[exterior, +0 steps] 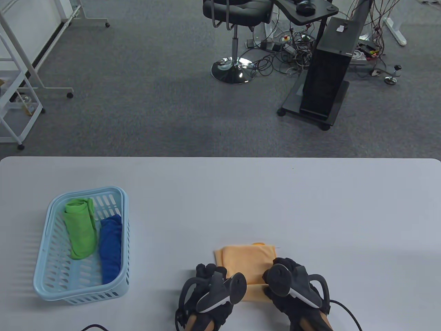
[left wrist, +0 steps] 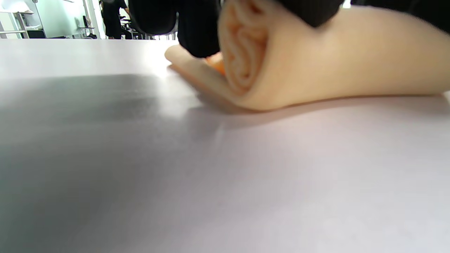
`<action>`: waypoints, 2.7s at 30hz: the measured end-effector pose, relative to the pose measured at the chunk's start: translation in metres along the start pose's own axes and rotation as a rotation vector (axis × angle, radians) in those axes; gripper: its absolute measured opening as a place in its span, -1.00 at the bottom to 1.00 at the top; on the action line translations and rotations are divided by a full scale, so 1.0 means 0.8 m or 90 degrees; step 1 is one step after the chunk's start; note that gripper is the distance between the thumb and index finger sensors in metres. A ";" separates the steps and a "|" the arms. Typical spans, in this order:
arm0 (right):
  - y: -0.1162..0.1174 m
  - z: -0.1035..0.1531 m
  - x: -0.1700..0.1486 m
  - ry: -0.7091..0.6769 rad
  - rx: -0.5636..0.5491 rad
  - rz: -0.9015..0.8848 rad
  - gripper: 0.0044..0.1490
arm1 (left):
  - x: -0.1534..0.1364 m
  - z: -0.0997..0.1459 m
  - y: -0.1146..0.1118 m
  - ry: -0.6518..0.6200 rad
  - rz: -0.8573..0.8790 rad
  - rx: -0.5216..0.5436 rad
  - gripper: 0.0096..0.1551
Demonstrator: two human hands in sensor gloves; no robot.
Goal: Roll rectangular towel into towel roll
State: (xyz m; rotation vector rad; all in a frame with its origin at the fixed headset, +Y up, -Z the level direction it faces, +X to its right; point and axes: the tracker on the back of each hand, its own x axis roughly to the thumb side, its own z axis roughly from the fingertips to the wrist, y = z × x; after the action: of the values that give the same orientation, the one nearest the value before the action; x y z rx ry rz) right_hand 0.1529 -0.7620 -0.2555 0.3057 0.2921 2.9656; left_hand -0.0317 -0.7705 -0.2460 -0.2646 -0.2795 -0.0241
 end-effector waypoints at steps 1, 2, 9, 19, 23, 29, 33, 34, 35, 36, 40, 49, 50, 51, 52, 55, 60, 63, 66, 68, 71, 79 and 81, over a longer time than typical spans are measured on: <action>0.000 0.000 0.003 -0.019 -0.017 -0.003 -0.40 | 0.000 0.000 -0.002 0.004 -0.010 -0.002 -0.39; 0.002 0.000 0.006 -0.036 -0.033 0.018 -0.41 | -0.001 0.000 -0.003 0.008 -0.017 -0.005 -0.39; 0.002 0.001 0.011 -0.030 0.013 0.074 -0.40 | 0.009 0.001 0.003 -0.013 -0.057 0.018 -0.51; 0.017 -0.002 0.014 -0.015 0.058 0.099 -0.08 | 0.010 0.001 -0.004 -0.037 -0.049 -0.011 -0.16; 0.014 0.000 0.014 -0.007 0.059 0.076 -0.17 | 0.004 0.000 -0.004 -0.033 0.019 -0.007 -0.26; 0.008 0.003 0.005 -0.011 0.043 0.038 -0.26 | 0.000 0.002 0.002 -0.024 0.032 0.004 -0.33; 0.006 0.004 -0.003 -0.017 0.023 0.014 -0.33 | -0.006 0.005 0.005 -0.031 0.079 0.006 -0.40; 0.006 0.003 -0.004 -0.011 0.028 0.012 -0.33 | -0.006 0.005 0.004 -0.028 0.077 0.006 -0.40; 0.006 0.003 -0.005 -0.007 0.019 0.009 -0.32 | -0.005 0.004 0.003 -0.023 0.062 0.002 -0.40; 0.005 0.002 -0.005 -0.003 0.009 0.009 -0.30 | -0.005 0.003 0.001 -0.018 0.054 -0.007 -0.40; -0.003 0.005 0.000 -0.031 -0.068 -0.026 -0.41 | -0.001 0.003 0.003 -0.012 0.050 0.016 -0.42; -0.004 0.005 -0.004 -0.020 -0.001 0.008 -0.29 | 0.002 0.009 0.007 -0.043 0.025 0.010 -0.37; -0.003 0.005 -0.003 -0.021 0.011 0.005 -0.24 | 0.002 0.009 0.006 -0.045 0.030 0.003 -0.28; -0.003 0.004 -0.003 -0.021 0.024 0.020 -0.18 | 0.002 0.008 0.005 -0.044 0.023 -0.014 -0.21; -0.002 0.004 -0.003 -0.019 0.034 0.031 -0.12 | 0.003 0.007 0.004 -0.043 0.014 -0.023 -0.17; 0.009 0.002 0.001 -0.015 0.080 0.067 -0.01 | 0.007 0.003 0.000 -0.042 -0.016 -0.031 -0.12; 0.010 0.002 0.002 0.012 0.062 0.062 -0.10 | 0.008 0.002 -0.002 -0.039 -0.001 0.006 -0.20; 0.008 0.002 -0.005 0.013 0.056 0.056 -0.16 | 0.005 0.002 -0.004 -0.031 0.019 -0.003 -0.24; 0.006 0.003 -0.012 0.042 0.077 -0.008 -0.19 | 0.001 0.001 -0.001 -0.026 0.041 0.004 -0.26; 0.004 0.003 -0.014 0.035 0.059 -0.008 -0.20 | -0.001 0.002 0.002 -0.026 0.053 0.010 -0.28; 0.002 0.004 -0.014 0.035 0.045 -0.004 -0.20 | -0.002 0.003 0.003 -0.031 0.064 0.018 -0.27; -0.003 0.004 -0.013 0.025 -0.008 -0.037 -0.14 | -0.003 0.001 -0.002 -0.007 0.041 0.024 -0.32; -0.005 0.004 -0.012 0.023 -0.033 -0.042 -0.23 | -0.004 0.002 0.000 0.005 0.038 0.038 -0.29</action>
State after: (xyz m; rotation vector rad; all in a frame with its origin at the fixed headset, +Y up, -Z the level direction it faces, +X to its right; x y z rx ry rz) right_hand 0.1634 -0.7590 -0.2556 0.2324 0.2246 2.9114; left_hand -0.0354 -0.7700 -0.2450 -0.2125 -0.2636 0.0416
